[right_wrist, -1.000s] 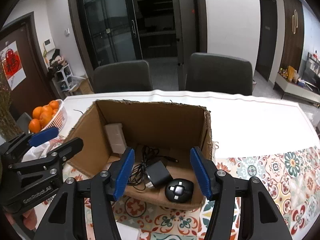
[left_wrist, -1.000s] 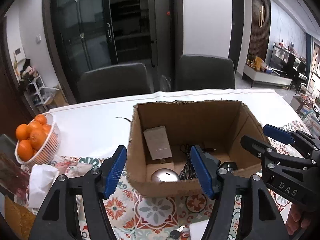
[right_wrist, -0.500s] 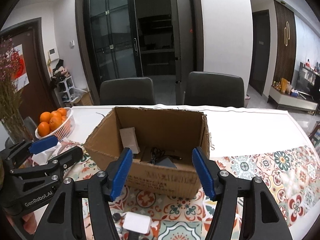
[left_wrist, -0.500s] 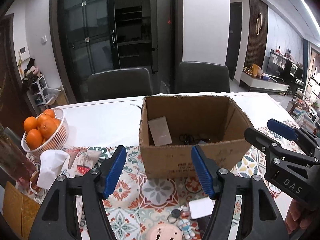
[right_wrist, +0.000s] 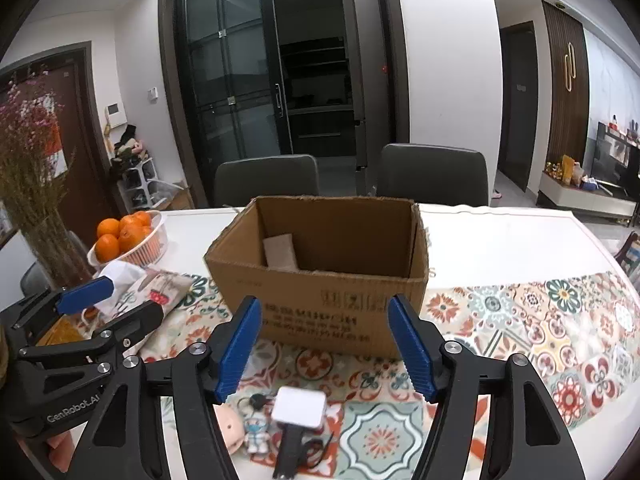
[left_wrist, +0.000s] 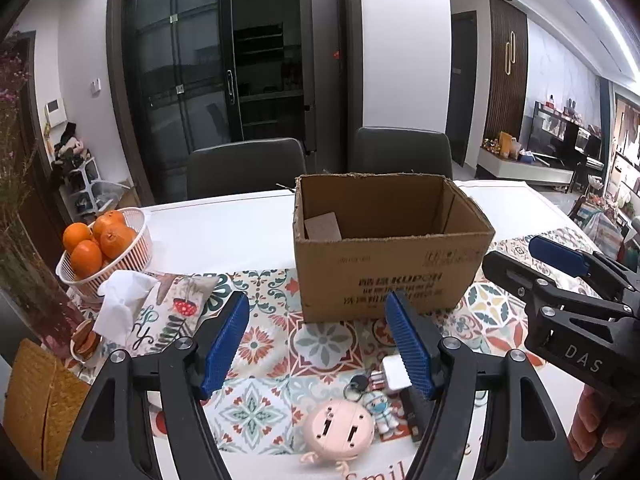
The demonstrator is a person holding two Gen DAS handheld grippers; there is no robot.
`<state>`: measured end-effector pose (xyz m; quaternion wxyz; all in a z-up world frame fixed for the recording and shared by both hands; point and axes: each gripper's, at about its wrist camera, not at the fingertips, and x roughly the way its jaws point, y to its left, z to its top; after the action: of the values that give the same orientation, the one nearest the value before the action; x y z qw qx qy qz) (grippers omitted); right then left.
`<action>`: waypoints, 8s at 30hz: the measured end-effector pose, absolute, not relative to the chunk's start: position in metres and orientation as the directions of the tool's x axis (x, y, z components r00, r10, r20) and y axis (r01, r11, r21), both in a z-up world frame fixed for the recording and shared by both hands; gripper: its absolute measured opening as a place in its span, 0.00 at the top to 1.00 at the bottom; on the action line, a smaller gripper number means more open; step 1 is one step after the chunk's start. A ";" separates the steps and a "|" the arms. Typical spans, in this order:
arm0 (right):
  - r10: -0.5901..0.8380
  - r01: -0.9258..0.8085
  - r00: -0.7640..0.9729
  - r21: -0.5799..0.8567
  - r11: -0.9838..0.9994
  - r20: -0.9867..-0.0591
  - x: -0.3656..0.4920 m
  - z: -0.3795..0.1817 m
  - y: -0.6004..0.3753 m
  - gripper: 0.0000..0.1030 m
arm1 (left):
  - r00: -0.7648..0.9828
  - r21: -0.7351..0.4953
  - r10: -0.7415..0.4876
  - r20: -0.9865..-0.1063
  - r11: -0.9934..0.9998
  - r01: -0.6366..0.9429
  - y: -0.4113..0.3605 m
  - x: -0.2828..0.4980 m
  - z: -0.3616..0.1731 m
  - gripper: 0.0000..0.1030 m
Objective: Organize rigid objects
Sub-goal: 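Lower the left tool to the pink toy while the right tool approaches the black cable, then close the left gripper on the pink toy while the right grasps the black cable, then carry the pink toy and black cable over the box and lower them in, then open both grippers and withdraw them toward the remaining items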
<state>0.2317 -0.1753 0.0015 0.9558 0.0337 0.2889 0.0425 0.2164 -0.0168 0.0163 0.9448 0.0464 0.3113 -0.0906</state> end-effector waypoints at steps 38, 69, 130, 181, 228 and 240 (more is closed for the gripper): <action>0.087 -0.029 0.795 0.105 0.994 -0.600 0.158 -0.065 -0.149 0.34 | 0.740 0.073 -0.184 -0.647 0.951 0.300 0.002 0.154 -0.056 0.24; 0.150 -0.036 0.694 0.174 0.984 -0.704 0.192 -0.133 -0.152 0.38 | 0.589 -0.008 -0.286 -0.756 0.903 0.429 -0.009 0.188 -0.123 0.13; 0.198 -0.075 0.727 0.210 0.975 -0.658 0.196 -0.111 -0.160 0.65 | 0.671 -0.059 -0.304 -0.676 0.930 0.362 -0.018 0.197 -0.092 0.30; 0.136 -0.085 0.901 0.140 0.987 -0.411 0.262 0.032 -0.197 0.64 | 0.761 -0.068 -0.298 -0.576 0.946 0.318 -0.062 0.296 0.044 0.30; 0.115 -0.022 0.725 0.144 0.989 -0.679 0.367 -0.034 -0.223 0.57 | 0.642 0.021 -0.142 -0.754 0.971 0.239 -0.088 0.390 -0.006 0.18; 0.080 -0.012 0.810 0.120 0.993 -0.581 0.333 0.002 -0.222 0.46 | 0.748 0.023 -0.123 -0.652 0.983 0.182 -0.072 0.344 0.028 0.15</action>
<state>0.3327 -0.2219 0.0016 0.9496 0.0552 0.3075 0.0242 0.3441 -0.0722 0.0278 0.9340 0.0424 0.3453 -0.0816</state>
